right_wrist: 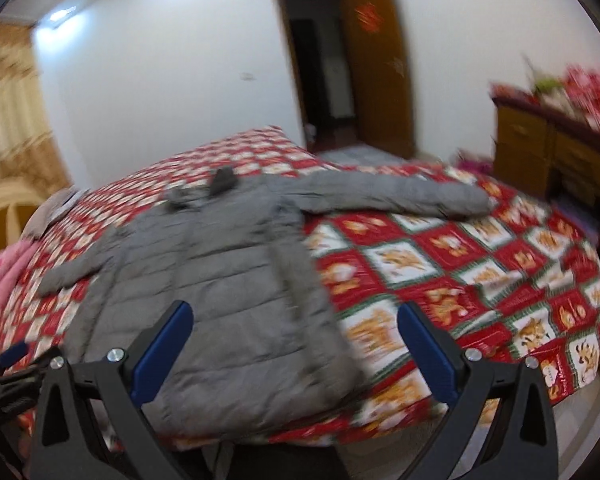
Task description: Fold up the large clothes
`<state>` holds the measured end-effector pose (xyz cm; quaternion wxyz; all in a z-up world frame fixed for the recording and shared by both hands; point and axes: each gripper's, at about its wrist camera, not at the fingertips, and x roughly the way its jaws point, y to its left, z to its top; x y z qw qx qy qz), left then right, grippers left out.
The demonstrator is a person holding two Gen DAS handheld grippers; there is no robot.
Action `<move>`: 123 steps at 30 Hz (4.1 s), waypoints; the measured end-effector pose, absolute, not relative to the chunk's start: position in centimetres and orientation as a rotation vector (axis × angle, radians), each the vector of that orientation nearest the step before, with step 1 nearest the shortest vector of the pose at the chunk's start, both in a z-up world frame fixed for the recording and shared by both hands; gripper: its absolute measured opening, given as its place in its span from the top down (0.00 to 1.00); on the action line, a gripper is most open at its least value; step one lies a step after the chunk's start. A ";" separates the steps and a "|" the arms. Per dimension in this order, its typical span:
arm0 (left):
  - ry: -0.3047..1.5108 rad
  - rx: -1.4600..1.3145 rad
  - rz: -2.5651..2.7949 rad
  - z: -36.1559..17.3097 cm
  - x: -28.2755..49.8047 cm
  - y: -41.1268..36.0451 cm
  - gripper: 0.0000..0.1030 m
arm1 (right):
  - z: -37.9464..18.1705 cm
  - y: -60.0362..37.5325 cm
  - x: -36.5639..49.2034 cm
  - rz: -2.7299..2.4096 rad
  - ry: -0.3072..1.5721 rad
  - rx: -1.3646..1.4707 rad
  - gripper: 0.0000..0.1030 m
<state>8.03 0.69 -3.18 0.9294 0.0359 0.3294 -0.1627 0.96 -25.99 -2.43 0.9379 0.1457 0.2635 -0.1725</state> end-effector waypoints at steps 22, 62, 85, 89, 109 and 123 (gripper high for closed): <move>0.763 -0.075 -0.216 -10.2 34.5 10.0 0.01 | -9.7 -58.0 14.1 -0.882 0.569 0.929 0.20; 0.721 -0.157 -0.080 -13.9 35.8 16.2 0.01 | -0.8 -12.7 36.3 -0.091 0.616 -0.184 0.91; 0.715 -0.257 -0.127 -15.3 35.6 17.2 0.01 | -9.0 -4.7 41.0 0.275 0.798 -0.039 0.20; 0.719 -0.259 -0.127 -15.2 35.6 17.3 0.01 | -4.7 -7.4 38.0 0.271 0.631 0.053 0.21; 0.645 0.132 -0.191 -3.0 38.6 2.0 0.01 | -11.0 -32.5 41.0 -0.466 0.781 0.282 0.83; 0.841 0.080 -0.012 -14.5 47.2 -3.8 0.01 | -11.4 -32.1 40.4 -0.453 0.747 0.266 0.72</move>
